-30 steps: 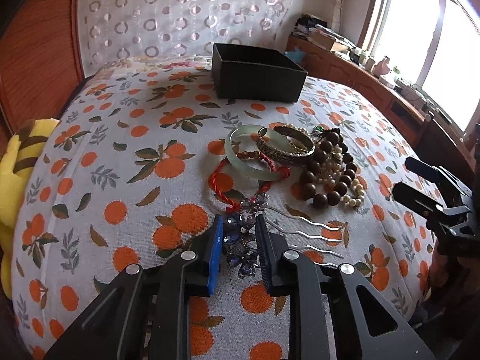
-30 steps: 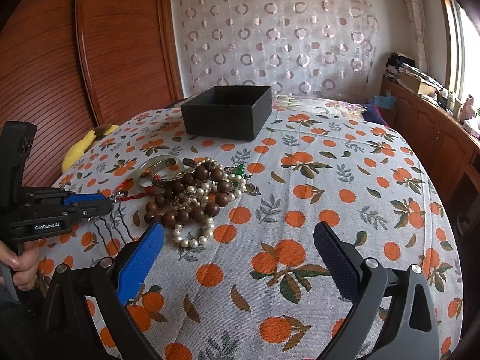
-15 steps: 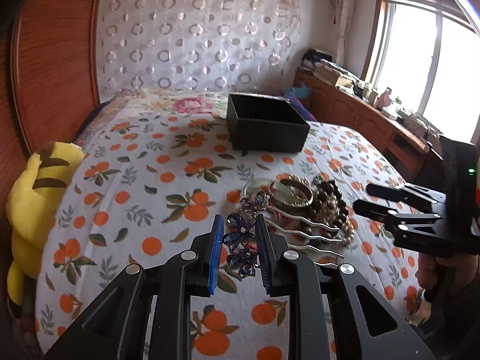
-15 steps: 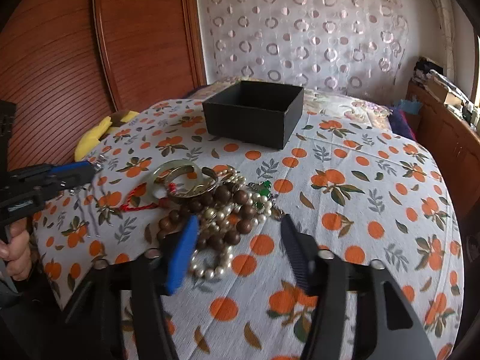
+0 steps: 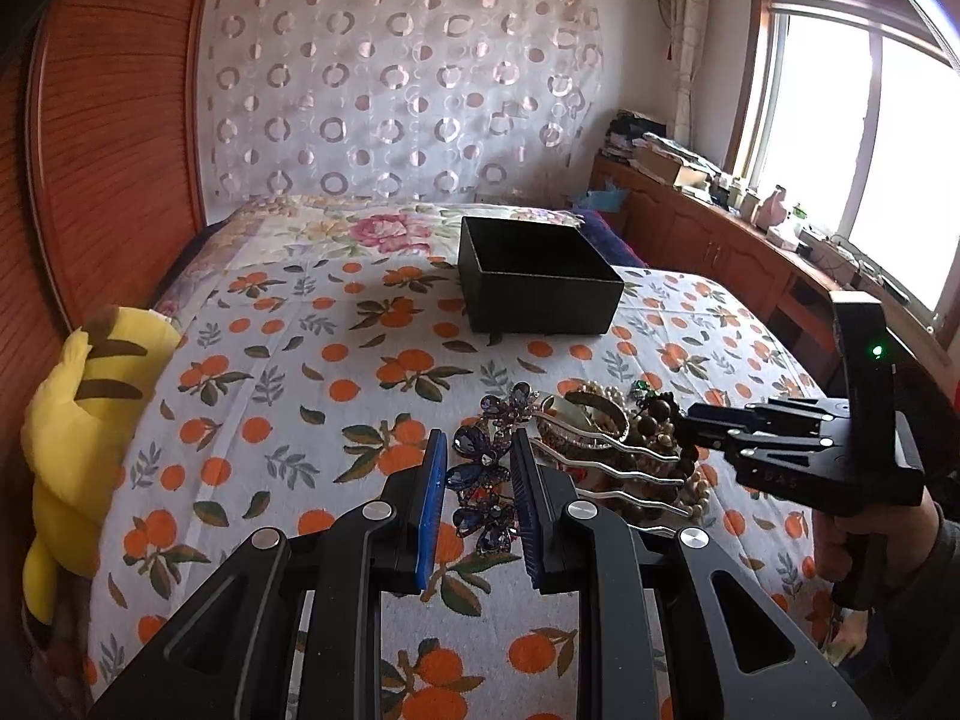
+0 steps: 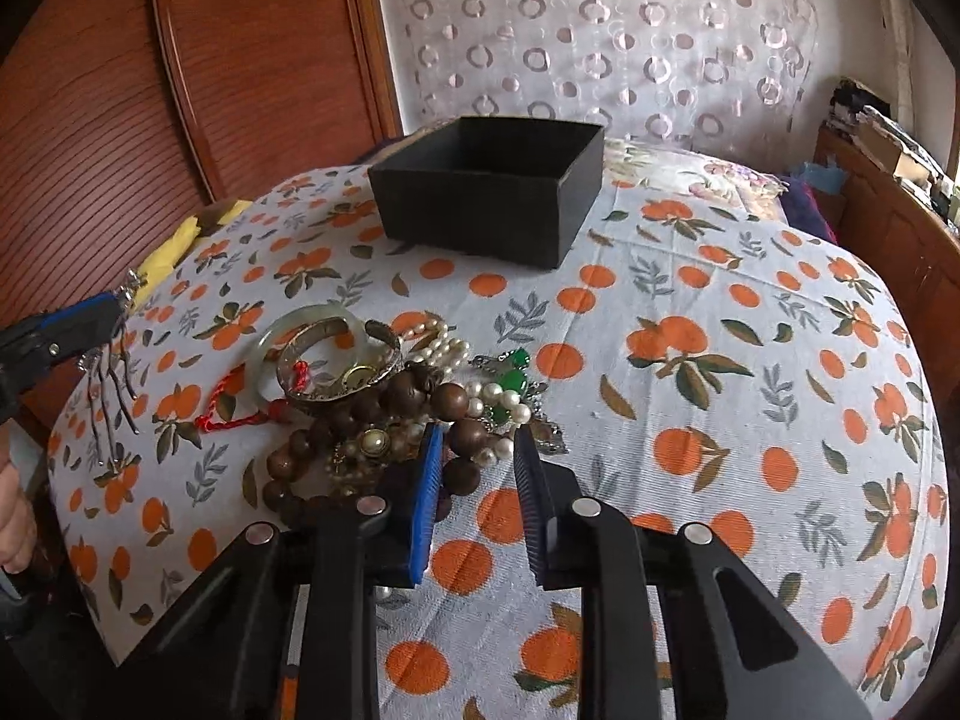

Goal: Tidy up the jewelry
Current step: 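Carry the hairpins into the black box with the left gripper while the right gripper grasps the brown bead bracelet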

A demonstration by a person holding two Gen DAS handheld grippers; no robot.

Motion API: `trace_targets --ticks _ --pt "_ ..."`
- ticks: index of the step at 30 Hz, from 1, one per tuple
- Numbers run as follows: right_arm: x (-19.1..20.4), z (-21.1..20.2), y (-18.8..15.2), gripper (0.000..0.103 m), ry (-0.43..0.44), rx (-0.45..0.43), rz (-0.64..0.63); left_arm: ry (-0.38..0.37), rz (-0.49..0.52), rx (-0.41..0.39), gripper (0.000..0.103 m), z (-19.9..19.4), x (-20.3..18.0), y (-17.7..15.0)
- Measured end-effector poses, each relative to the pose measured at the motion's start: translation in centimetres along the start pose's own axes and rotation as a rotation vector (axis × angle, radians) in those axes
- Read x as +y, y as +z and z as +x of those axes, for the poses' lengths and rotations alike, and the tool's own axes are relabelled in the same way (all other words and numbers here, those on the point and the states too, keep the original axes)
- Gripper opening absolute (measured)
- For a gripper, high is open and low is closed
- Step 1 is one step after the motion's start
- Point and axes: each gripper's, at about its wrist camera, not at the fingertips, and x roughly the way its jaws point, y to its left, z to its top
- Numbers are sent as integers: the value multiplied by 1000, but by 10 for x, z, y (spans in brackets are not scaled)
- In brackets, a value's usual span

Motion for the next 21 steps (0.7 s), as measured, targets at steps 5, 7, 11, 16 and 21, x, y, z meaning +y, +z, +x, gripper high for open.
trace_targets --ticks 5,7,11,16,21 --pt "3 5 1 15 20 8 -2 1 5 -1 20 1 -2 2" --pt "5 0 1 15 21 -5 -13 0 1 -1 20 1 -1 2" --pt "7 -18 7 15 40 -58 -21 1 0 -4 20 1 -1 2" --pt "12 -46 19 15 53 -134 -51 5 6 -14 20 3 -3 13" --pt "15 -71 34 15 50 -192 -81 3 1 -25 20 8 -2 24"
